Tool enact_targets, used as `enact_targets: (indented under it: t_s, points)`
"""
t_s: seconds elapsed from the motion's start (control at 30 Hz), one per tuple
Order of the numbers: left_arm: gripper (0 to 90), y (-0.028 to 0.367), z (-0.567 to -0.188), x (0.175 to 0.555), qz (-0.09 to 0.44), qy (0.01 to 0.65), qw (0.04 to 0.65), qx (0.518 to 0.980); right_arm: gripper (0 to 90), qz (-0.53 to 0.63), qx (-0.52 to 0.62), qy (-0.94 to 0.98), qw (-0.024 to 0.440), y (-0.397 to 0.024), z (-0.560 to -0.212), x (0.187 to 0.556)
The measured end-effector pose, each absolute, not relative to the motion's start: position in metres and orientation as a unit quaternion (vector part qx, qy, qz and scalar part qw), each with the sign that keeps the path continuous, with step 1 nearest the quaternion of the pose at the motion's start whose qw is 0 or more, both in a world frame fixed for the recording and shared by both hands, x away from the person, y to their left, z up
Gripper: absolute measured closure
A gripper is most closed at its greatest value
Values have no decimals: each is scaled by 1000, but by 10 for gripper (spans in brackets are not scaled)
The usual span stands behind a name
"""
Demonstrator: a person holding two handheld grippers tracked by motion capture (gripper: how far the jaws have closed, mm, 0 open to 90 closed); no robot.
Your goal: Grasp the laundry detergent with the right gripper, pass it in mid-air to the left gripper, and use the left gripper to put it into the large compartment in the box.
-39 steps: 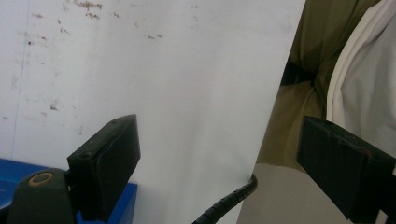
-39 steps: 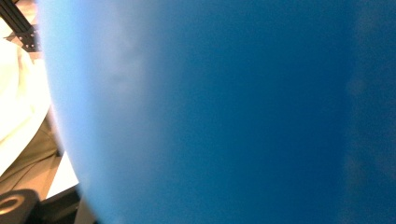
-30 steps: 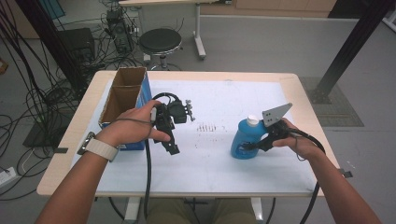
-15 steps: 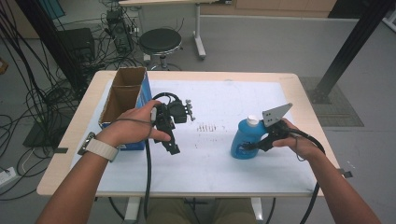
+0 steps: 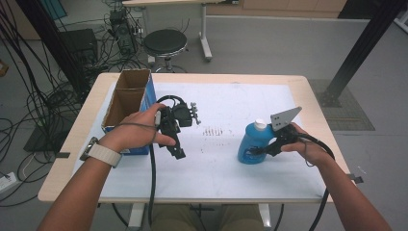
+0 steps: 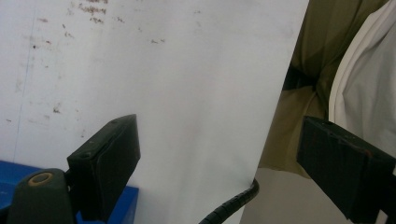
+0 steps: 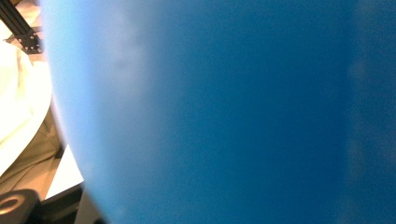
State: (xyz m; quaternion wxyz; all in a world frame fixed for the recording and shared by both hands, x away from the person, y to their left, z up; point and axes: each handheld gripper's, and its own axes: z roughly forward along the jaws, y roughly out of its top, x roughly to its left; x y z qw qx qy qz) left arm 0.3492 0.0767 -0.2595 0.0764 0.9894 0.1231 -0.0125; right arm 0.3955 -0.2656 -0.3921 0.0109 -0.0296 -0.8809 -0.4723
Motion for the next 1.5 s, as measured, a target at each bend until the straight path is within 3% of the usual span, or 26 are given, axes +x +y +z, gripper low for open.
enact_targets:
  t_s: [0.67,1.5]
  points:
    - [135,78,-251,347,-3,131,83,988,431,-473,-44,-880,12,-265,-388,391]
    - [119,60,-205,349,22,110,61,992,431,-451,-26,-891,34,-226,-321,366]
